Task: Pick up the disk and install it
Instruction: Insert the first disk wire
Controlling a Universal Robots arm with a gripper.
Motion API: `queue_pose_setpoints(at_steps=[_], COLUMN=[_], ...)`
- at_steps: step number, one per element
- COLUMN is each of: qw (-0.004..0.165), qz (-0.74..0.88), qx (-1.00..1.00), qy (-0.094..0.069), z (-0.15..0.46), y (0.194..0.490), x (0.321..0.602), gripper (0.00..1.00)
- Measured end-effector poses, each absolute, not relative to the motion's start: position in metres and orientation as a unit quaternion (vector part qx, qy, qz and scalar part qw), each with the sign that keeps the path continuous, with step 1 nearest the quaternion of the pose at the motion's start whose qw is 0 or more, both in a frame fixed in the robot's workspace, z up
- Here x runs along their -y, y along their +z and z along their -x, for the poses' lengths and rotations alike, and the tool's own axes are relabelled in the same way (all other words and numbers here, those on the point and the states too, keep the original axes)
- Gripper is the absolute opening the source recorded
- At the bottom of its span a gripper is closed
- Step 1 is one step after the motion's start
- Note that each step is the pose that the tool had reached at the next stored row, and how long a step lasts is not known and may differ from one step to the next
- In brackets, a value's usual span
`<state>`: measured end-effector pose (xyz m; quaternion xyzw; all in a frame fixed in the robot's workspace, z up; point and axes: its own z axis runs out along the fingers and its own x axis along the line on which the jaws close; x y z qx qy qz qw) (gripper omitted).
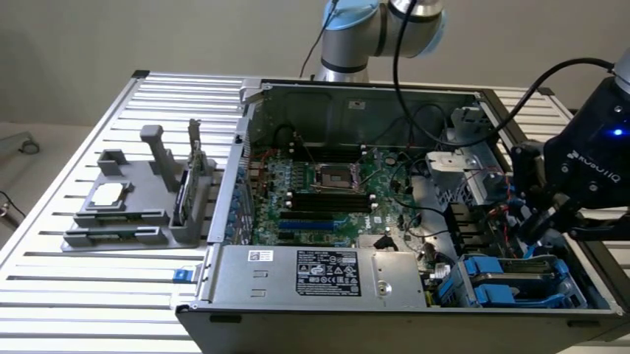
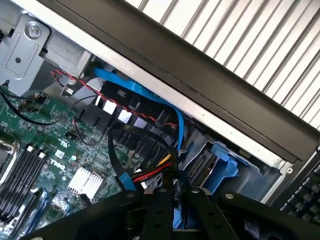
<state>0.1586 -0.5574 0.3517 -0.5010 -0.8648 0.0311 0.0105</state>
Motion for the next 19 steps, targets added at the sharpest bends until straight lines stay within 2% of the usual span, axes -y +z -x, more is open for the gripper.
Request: queue_pose_setpoints(at_steps=[9, 19], qw=[0.013, 0.009], qz=[0.555, 0.603], qx=[0.831, 0.796], qy=[0.032, 0.04], z=[-0.1586, -0.1586], y=[0.3517, 0.3517], x=[0.5574, 0.5575], gripper=[0.16, 0.16])
